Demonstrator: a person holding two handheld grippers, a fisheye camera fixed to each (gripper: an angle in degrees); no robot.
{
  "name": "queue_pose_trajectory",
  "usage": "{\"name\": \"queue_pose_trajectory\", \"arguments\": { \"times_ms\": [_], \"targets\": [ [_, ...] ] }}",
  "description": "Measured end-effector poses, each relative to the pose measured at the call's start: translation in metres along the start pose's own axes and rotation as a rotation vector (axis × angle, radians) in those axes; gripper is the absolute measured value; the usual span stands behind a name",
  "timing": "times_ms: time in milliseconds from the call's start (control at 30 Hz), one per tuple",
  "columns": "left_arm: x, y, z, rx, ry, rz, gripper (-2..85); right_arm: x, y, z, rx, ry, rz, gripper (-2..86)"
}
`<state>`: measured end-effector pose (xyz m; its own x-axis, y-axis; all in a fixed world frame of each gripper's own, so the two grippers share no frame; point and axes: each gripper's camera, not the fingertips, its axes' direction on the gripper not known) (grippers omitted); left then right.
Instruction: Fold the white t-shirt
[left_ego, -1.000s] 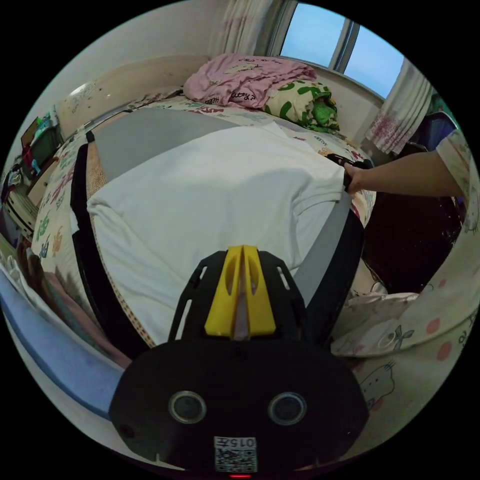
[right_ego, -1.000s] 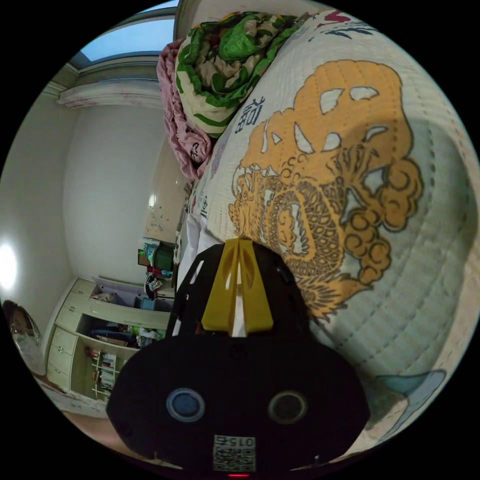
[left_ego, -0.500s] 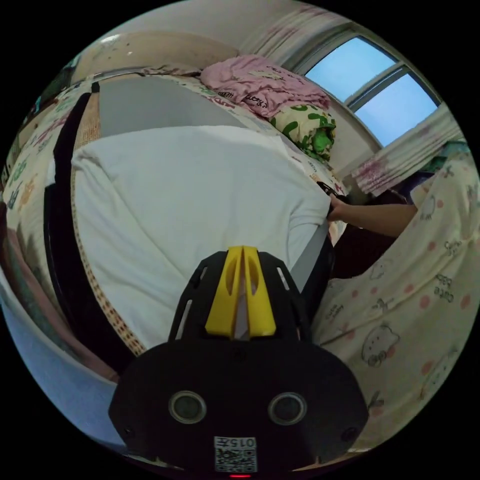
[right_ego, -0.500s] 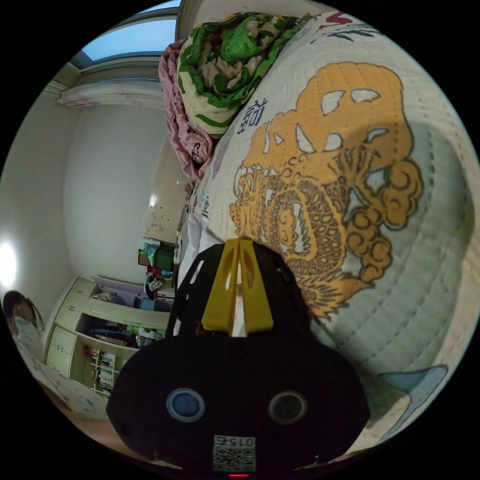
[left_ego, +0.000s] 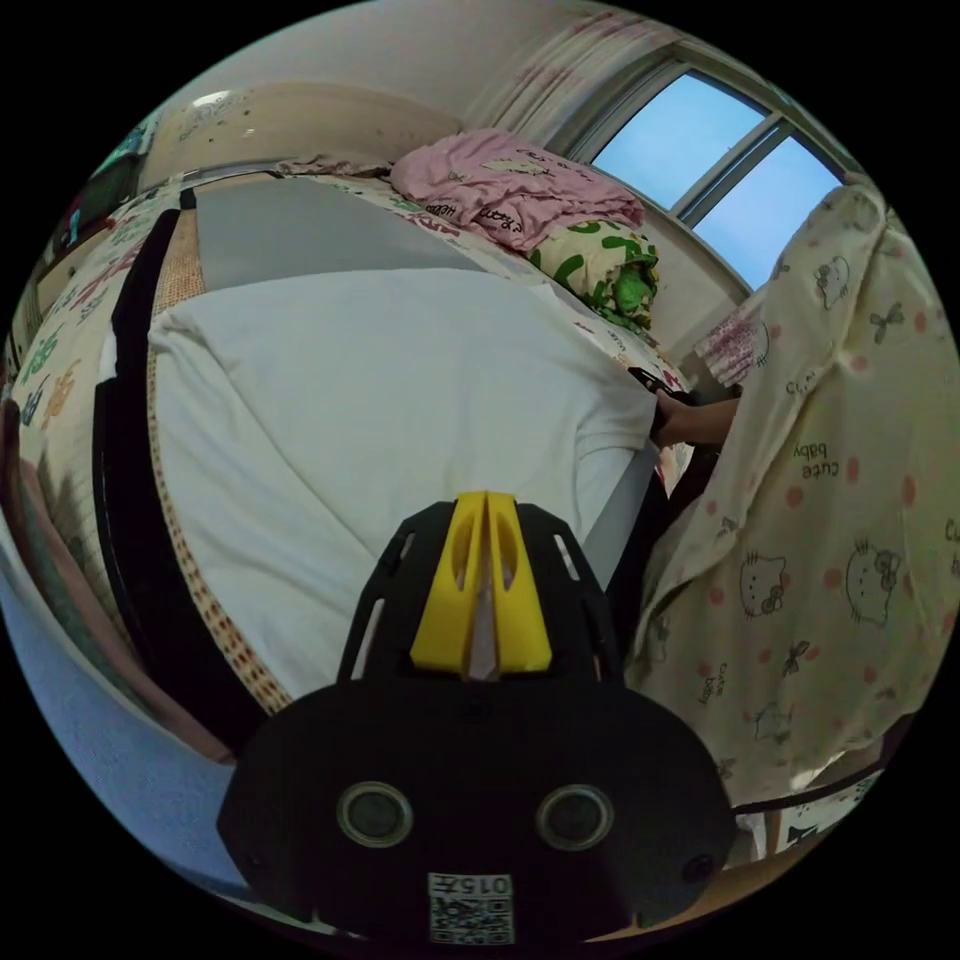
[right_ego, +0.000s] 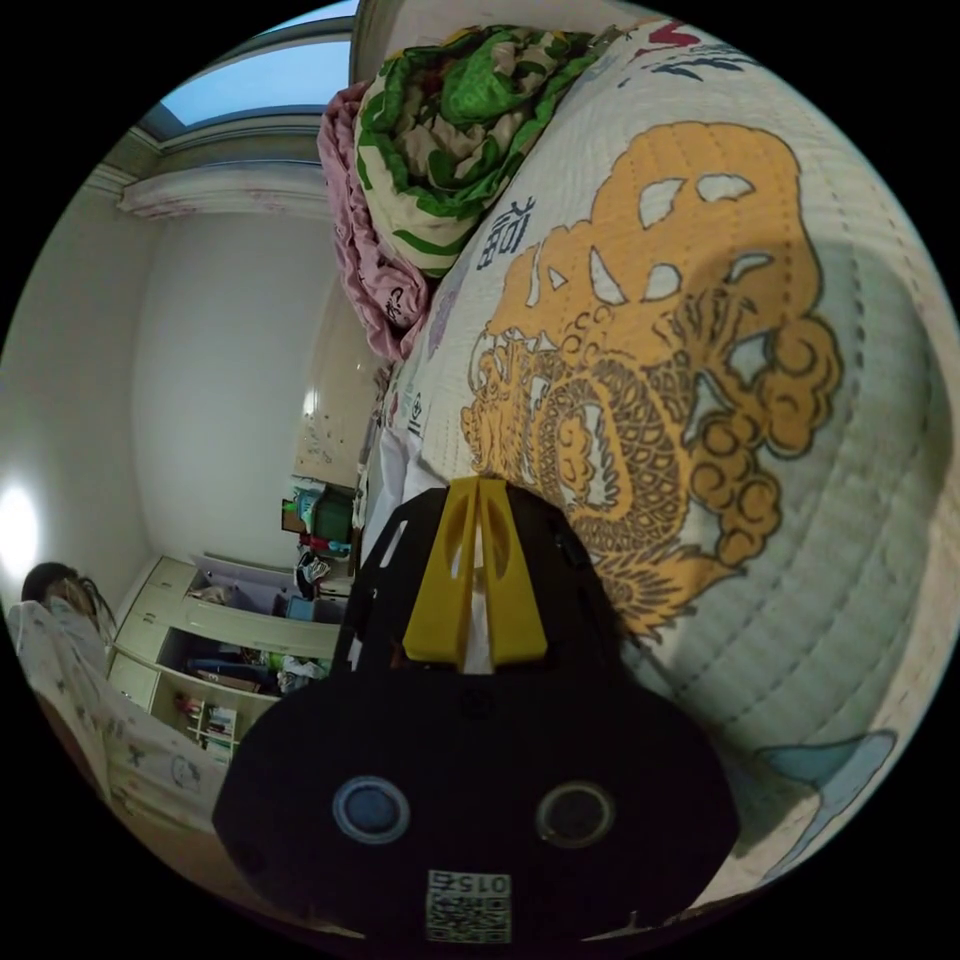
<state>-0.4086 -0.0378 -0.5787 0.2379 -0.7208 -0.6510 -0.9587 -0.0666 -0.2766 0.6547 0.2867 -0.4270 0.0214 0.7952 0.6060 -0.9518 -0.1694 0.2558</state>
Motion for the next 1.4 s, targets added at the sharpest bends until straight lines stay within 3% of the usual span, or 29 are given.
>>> {"name": "queue_pose_trajectory", "arguments": {
  "times_ms": [433,500,633,700,833,933,1067,1267,1400],
  "targets": [
    [0.051,-0.011,-0.072,0.011,-0.130,0.070,-0.8,0.021,0.063,0.047,-0.026,-0.022,-0.059,-0.6],
    [0.076,-0.012,-0.090,0.017,-0.219,0.116,-0.6,0.012,0.076,0.051,-0.077,-0.044,-0.144,-0.6],
    [0.142,-0.010,-0.133,0.163,-0.376,0.206,0.4,-0.059,0.109,0.043,0.048,-0.031,-0.722,0.0],
    [0.197,-0.014,-0.157,0.289,-0.368,0.231,2.4,-0.079,0.113,0.049,0.074,-0.073,-0.850,0.9],
    [0.278,-0.037,-0.155,0.362,-0.333,0.290,6.0,-0.084,0.074,0.138,-0.305,-0.232,-0.738,9.5],
    [0.327,-0.073,-0.133,0.322,-0.261,0.330,7.3,-0.068,0.065,0.234,-0.582,-0.215,-0.683,11.9],
    [0.366,-0.127,-0.094,0.262,-0.244,0.348,8.4,-0.034,0.068,0.336,-0.690,-0.090,-0.643,12.8],
    [0.383,-0.207,-0.032,0.013,-0.352,0.315,5.1,0.000,0.086,0.405,-0.683,0.002,-0.786,1.9],
    [0.387,-0.239,-0.016,-0.116,-0.357,0.315,1.1,0.026,0.100,0.421,-0.651,-0.016,-0.834,0.4]
  ]
}}
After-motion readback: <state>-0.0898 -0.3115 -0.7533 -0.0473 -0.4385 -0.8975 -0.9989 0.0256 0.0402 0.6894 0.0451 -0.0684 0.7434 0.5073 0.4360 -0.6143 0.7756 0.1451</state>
